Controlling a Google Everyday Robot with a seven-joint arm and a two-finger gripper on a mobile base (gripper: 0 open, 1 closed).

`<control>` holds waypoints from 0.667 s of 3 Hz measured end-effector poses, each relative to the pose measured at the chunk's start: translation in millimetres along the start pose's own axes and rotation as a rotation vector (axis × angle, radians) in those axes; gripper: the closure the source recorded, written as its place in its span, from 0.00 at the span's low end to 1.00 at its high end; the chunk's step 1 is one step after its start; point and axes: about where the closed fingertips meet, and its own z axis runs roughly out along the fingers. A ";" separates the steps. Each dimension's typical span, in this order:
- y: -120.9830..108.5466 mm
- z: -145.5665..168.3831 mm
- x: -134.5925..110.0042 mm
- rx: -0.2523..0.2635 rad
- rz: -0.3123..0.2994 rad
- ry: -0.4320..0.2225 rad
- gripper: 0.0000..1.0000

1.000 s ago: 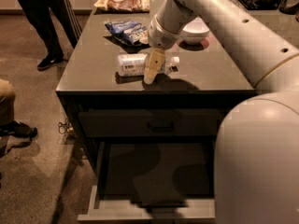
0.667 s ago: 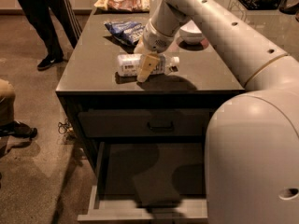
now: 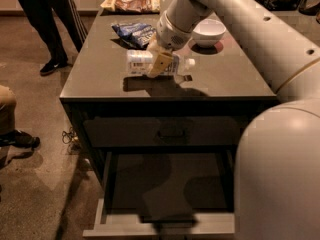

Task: Place blue plastic bottle into middle drawer

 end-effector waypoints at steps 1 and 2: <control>16.7 -23.3 -9.1 0.016 -0.011 -0.016 0.95; 69.1 -40.0 -25.2 -0.065 0.009 -0.032 1.00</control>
Offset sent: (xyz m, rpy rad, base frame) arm -0.1184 -0.0089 0.0517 0.0033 0.0840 0.0502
